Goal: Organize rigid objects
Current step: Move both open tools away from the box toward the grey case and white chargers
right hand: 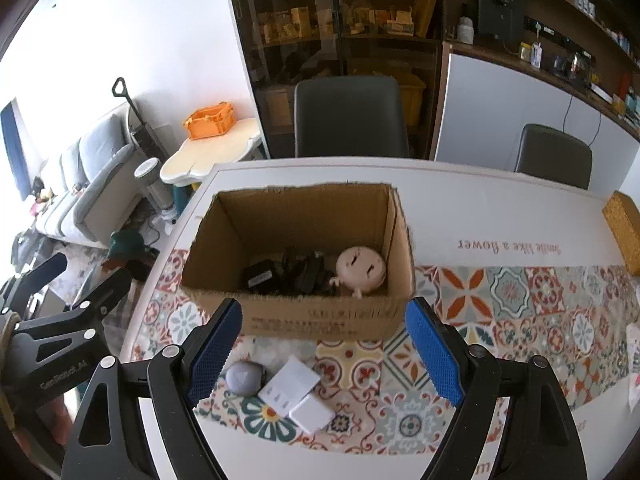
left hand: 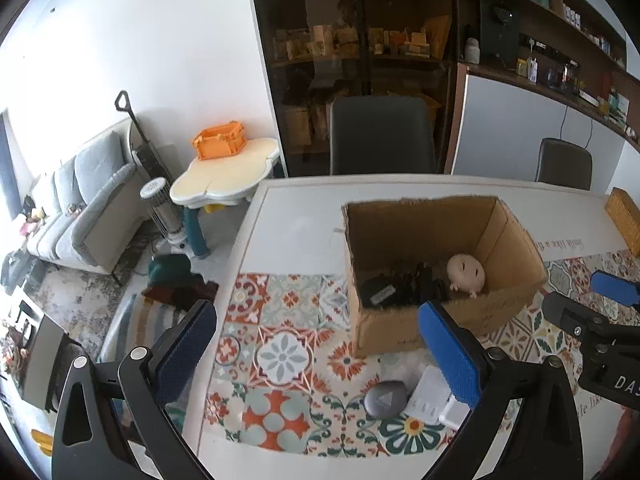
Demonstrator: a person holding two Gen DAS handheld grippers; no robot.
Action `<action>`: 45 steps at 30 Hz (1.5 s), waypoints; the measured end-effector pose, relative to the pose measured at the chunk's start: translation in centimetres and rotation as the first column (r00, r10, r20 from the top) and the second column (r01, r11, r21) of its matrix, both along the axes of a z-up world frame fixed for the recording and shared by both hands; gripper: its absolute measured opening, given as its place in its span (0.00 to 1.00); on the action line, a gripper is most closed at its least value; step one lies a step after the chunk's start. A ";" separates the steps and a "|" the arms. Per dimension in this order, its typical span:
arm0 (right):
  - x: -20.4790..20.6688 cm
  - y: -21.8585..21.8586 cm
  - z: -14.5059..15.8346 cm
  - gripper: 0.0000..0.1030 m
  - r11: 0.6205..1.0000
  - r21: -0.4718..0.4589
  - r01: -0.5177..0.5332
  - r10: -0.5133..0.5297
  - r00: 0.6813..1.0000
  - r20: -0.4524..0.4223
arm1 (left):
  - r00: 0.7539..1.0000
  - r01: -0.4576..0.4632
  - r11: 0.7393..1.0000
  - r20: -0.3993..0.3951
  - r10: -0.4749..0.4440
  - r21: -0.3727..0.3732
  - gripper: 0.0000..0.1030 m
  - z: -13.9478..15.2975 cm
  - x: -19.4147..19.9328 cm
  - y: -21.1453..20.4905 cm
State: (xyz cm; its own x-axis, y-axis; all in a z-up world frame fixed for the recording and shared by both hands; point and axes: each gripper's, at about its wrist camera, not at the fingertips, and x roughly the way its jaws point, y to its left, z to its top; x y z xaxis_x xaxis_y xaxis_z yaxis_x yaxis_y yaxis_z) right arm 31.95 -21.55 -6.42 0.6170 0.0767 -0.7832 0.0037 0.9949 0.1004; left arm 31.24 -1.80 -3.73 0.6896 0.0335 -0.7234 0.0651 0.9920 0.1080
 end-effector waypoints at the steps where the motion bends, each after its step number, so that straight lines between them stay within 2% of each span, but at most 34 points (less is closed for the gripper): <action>1: -0.3 0.1 -0.2 0.81 1.000 0.001 -0.003 0.003 1.000 -0.007 | 1.000 -0.001 1.000 -0.007 0.001 -0.002 1.00 -0.3 -0.3 0.0; 8: -1.7 0.3 -2.1 0.81 1.000 0.012 -0.015 0.015 0.999 -0.051 | 0.997 -0.029 0.999 -0.075 0.027 -0.029 1.00 -2.6 -1.7 0.8; 23: -3.2 1.5 -7.1 0.81 0.997 0.018 -0.080 0.082 0.980 -0.184 | 0.977 -0.046 0.999 -0.210 0.044 -0.005 1.00 -7.6 -3.9 1.2; 38: -3.4 2.3 -13.3 0.81 0.990 0.025 -0.142 0.142 0.931 -0.337 | 0.936 -0.044 0.999 -0.347 0.051 0.028 1.00 -12.8 -4.6 0.6; 45: -2.8 2.8 -15.6 0.81 0.982 -0.005 -0.189 0.171 0.901 -0.399 | 0.912 -0.041 0.998 -0.406 0.059 0.053 1.00 -15.4 -4.3 0.2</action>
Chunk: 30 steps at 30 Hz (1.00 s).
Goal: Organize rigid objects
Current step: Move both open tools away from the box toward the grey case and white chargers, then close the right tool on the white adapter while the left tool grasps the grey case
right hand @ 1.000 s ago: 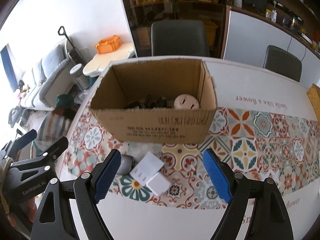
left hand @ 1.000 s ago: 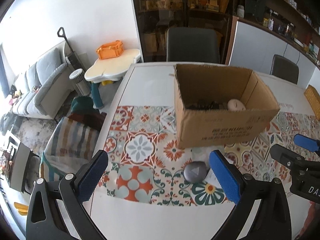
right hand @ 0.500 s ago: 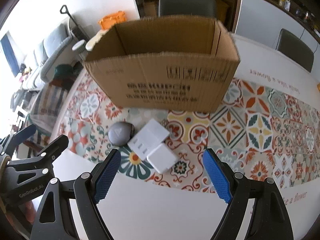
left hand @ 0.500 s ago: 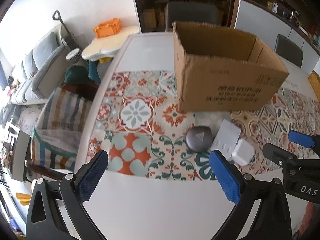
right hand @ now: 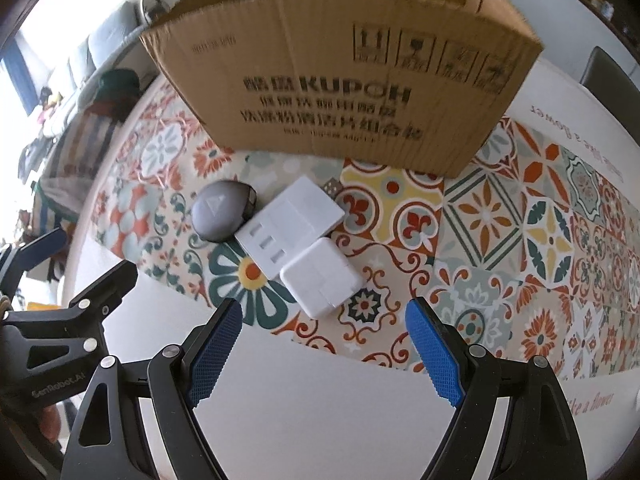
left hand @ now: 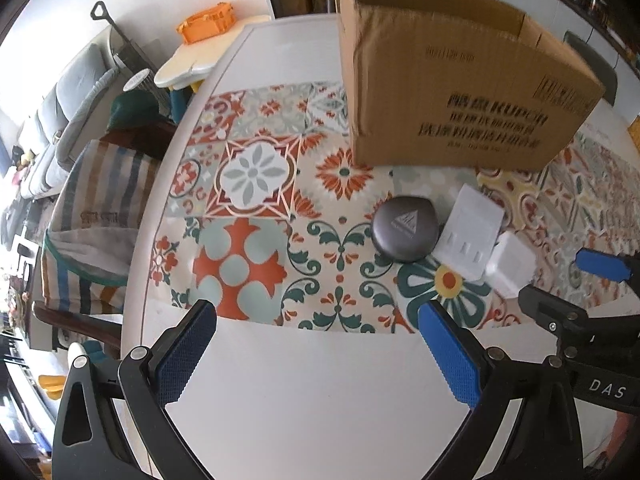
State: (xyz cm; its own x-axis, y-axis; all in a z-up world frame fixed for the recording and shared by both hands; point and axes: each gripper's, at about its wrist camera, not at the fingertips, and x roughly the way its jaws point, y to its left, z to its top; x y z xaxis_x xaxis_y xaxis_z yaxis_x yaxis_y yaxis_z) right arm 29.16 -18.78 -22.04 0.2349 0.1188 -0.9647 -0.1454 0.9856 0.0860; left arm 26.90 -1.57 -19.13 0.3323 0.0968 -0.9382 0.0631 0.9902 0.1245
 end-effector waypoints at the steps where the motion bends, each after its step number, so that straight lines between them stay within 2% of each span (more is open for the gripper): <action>1: 0.1 0.1 -0.3 0.81 1.000 -0.005 -0.005 0.005 1.000 -0.007 | 1.000 0.000 1.000 -0.005 0.000 0.003 1.00 -0.3 0.0 0.0; 8: 1.1 0.6 -3.1 0.81 0.998 -0.044 -0.055 0.052 0.996 -0.067 | 0.998 0.001 1.000 -0.069 0.000 0.013 1.00 -3.2 0.6 -0.5; 12: 1.6 1.1 -4.5 0.77 0.994 -0.067 -0.088 0.082 0.992 -0.091 | 0.996 0.000 1.000 -0.087 0.001 0.017 1.00 -4.3 1.0 -0.5; 20: 2.6 2.3 -5.9 0.70 0.990 -0.069 -0.122 0.116 0.989 -0.087 | 0.995 -0.005 1.000 -0.096 0.005 0.007 1.00 -5.0 1.7 -0.4; 22: 2.8 2.5 -6.2 0.63 0.990 -0.064 -0.126 0.121 0.989 -0.082 | 0.995 -0.007 1.000 -0.097 0.007 0.007 1.00 -5.1 1.8 -0.4; 26: 3.5 2.8 -6.8 0.60 0.990 -0.073 -0.123 0.118 0.991 -0.067 | 0.995 -0.006 1.000 -0.096 0.006 0.000 1.00 -5.2 1.7 -0.5; 27: 3.5 2.9 -6.9 0.57 0.990 -0.071 -0.122 0.118 0.991 -0.060 | 0.995 -0.006 1.000 -0.095 0.005 -0.003 1.00 -5.2 1.8 -0.4; 30: 3.2 2.9 -6.9 0.56 0.992 -0.069 -0.103 0.100 0.994 -0.048 | 0.995 -0.007 1.000 -0.095 0.006 -0.010 1.00 -5.2 1.8 -0.3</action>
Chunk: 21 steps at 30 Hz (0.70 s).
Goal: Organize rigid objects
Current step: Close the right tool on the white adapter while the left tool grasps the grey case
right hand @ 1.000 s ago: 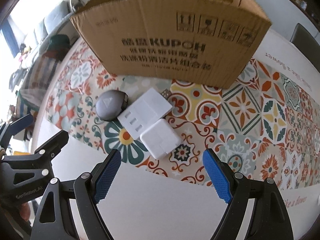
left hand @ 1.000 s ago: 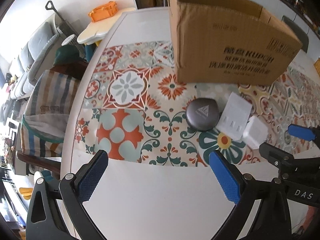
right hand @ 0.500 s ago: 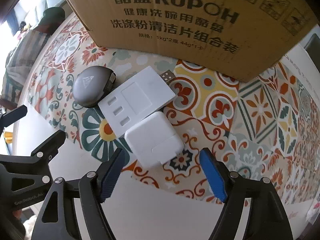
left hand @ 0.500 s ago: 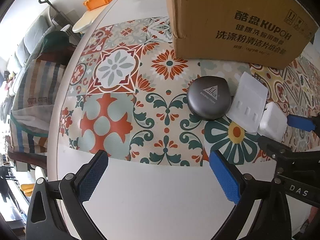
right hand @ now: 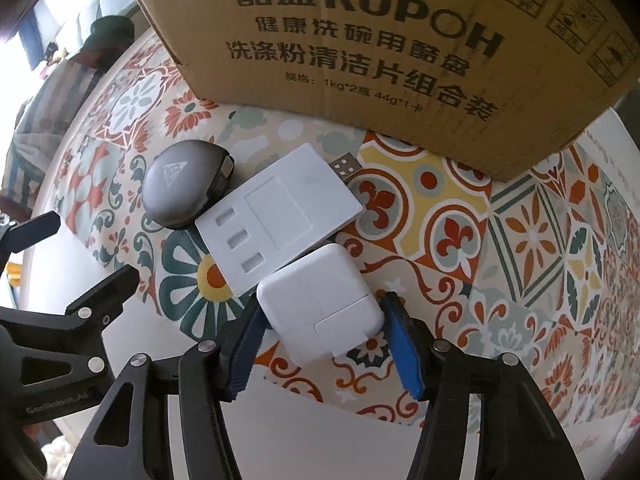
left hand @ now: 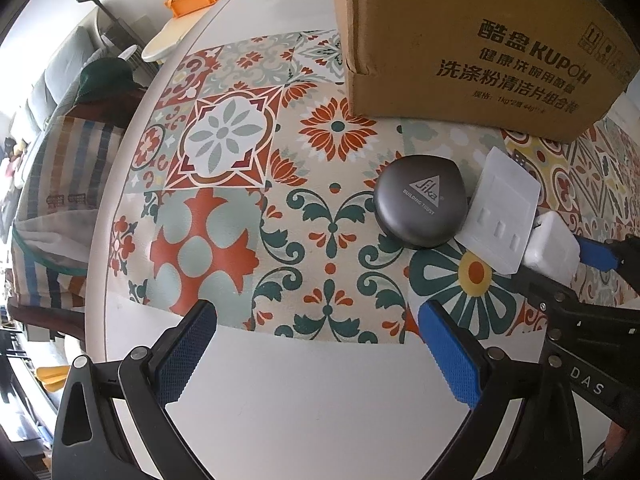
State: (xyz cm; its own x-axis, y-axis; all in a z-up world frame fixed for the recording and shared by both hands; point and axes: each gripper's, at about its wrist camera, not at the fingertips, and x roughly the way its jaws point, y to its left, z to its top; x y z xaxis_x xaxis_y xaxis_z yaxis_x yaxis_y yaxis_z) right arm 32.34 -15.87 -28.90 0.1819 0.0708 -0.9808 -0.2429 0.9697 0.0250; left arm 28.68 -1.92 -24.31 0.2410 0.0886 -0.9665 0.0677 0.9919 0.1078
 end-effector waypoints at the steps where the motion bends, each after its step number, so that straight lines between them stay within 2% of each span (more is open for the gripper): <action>1: -0.2 -0.4 0.3 0.56 1.000 0.002 0.006 -0.006 1.000 0.000 | 1.000 0.000 1.000 0.001 0.000 -0.003 1.00 0.1 0.0 0.0; 7: -1.3 -1.5 0.8 0.56 0.997 0.038 0.072 -0.072 0.997 -0.004 | 1.000 0.013 1.000 0.021 -0.013 -0.024 1.00 0.7 0.1 -0.1; 12: -1.9 -3.5 2.3 0.56 0.989 0.056 0.135 -0.136 0.990 0.028 | 0.999 0.021 0.998 0.036 -0.019 -0.061 1.00 1.3 0.6 -0.5; 21: -1.4 -5.4 4.2 0.56 0.981 0.071 0.178 -0.182 0.981 0.061 | 0.997 0.046 0.996 0.063 -0.041 -0.082 0.96 1.9 2.8 -1.9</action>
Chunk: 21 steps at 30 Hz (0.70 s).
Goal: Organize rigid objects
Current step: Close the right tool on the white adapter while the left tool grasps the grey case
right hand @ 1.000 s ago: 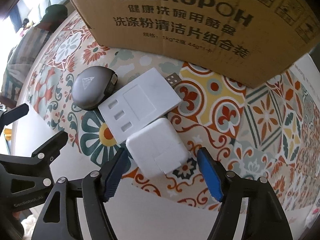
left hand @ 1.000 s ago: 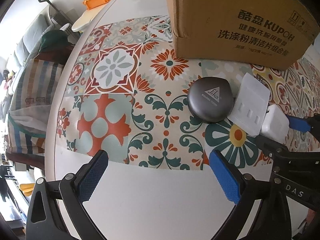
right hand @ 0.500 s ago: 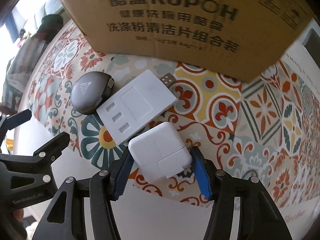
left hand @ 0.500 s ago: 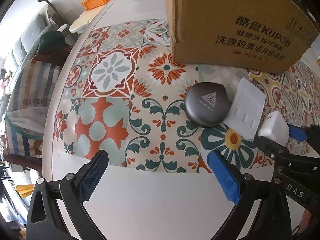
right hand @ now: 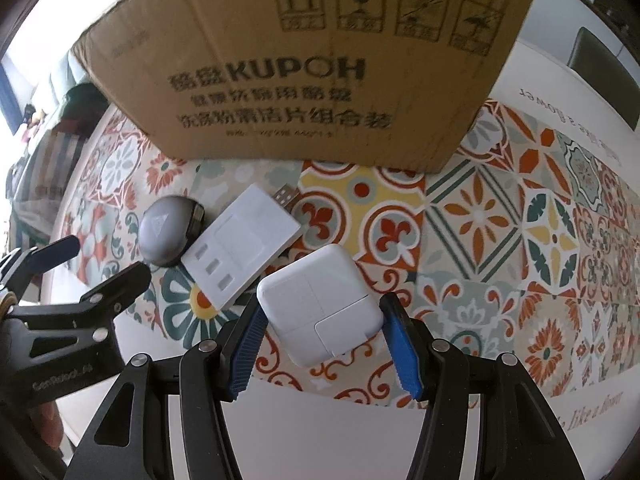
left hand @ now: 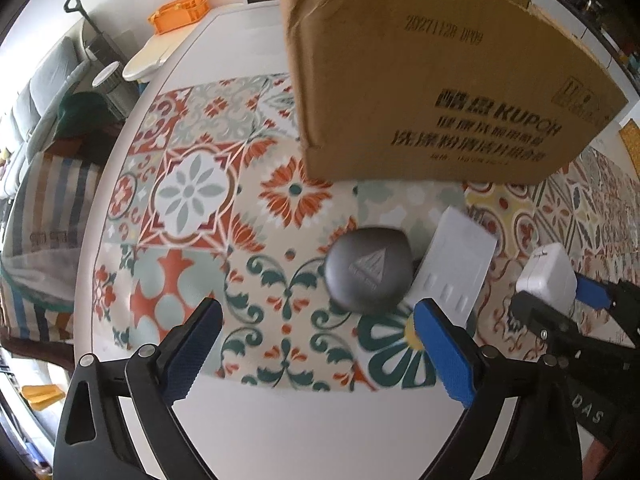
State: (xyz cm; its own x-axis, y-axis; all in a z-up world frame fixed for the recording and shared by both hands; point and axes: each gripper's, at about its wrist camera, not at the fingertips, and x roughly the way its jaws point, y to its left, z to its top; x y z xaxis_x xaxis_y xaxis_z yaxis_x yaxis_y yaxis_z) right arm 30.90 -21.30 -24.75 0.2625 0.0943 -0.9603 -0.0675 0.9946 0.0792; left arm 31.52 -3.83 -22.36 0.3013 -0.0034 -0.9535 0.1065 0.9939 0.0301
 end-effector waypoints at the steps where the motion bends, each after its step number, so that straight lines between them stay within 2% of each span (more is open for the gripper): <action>1: 0.2 -0.2 0.2 0.56 1.000 0.003 0.003 -0.003 1.000 0.002 | 1.000 0.002 1.000 0.003 -0.002 0.001 0.94 0.0 0.3 -0.2; 10: 1.2 -1.0 0.6 0.56 1.000 0.011 0.013 -0.013 1.000 0.008 | 1.000 0.012 1.000 -0.027 -0.013 -0.015 0.81 -1.2 2.1 -1.5; 21: 1.7 -1.6 0.1 0.56 1.000 0.017 0.016 -0.016 1.000 -0.006 | 0.999 0.014 1.000 -0.051 -0.015 -0.015 0.72 -2.5 3.9 -2.1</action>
State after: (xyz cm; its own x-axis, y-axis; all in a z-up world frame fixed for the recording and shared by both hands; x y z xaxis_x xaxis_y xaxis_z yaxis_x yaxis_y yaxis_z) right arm 32.56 -22.89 -24.64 0.2588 0.1061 -0.9601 -0.0512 0.9941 0.0961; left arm 35.44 -5.93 -24.82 0.2517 -0.0215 -0.9676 0.1218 0.9925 0.0096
